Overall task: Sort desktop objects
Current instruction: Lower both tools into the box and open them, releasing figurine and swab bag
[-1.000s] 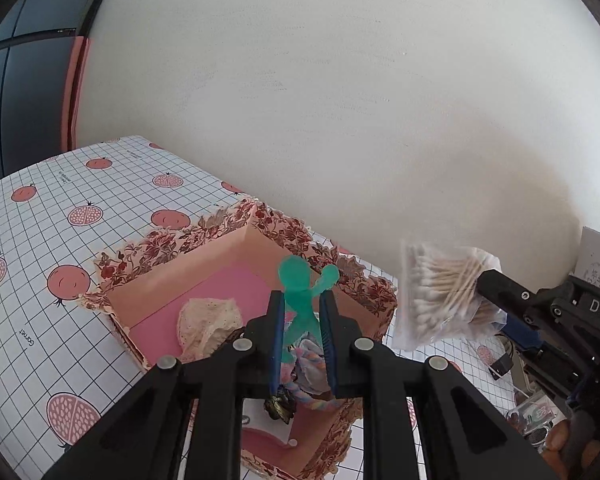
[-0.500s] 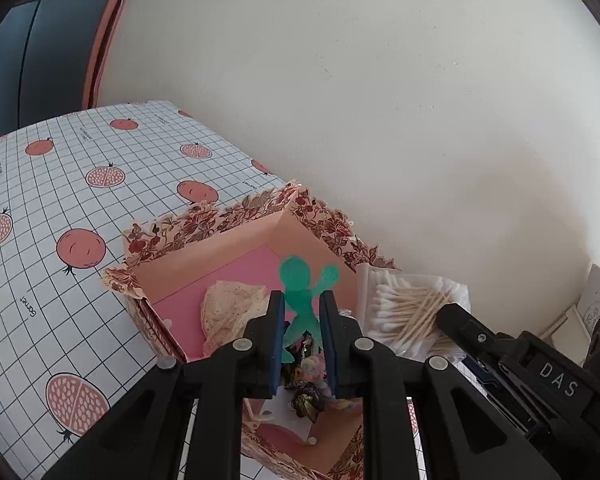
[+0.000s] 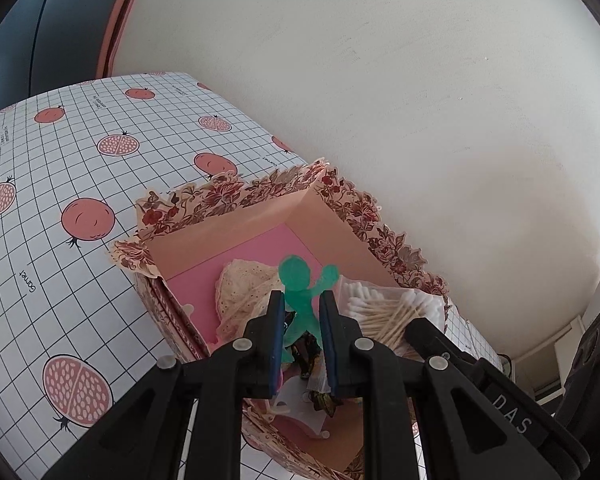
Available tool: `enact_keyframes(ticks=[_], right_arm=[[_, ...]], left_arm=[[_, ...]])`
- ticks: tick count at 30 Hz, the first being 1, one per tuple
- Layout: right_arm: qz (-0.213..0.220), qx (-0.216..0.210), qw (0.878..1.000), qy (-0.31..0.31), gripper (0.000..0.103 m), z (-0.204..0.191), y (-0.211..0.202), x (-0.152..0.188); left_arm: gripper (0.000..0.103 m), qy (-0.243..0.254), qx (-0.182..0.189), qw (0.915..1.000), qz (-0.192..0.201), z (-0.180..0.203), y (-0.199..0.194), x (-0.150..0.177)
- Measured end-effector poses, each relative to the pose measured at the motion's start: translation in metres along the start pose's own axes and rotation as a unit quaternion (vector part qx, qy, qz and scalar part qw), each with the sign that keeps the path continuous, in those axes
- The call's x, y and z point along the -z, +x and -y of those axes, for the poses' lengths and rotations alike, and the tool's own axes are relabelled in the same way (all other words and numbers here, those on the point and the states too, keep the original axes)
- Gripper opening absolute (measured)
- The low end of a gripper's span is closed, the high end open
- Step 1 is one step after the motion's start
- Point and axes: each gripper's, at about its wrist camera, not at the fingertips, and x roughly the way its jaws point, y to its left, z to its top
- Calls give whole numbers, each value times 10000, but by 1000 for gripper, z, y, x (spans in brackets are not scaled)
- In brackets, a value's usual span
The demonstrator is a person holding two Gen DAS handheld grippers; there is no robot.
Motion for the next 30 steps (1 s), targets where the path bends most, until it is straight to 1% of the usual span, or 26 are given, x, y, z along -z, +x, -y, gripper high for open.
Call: enact_keyframes(ticks=[7, 14, 30], right_arm=[[-181, 133, 9997, 27, 29, 3, 15, 3], [-237, 175, 9996, 35, 29, 6, 17, 3], [-310, 129, 9994, -18, 29, 2, 9, -1]], left_arm=[[18, -7, -9, 10000, -83, 1, 3, 1], [18, 36, -11, 9998, -177, 3, 7, 5], [18, 122, 6, 9997, -213, 8, 6, 6]])
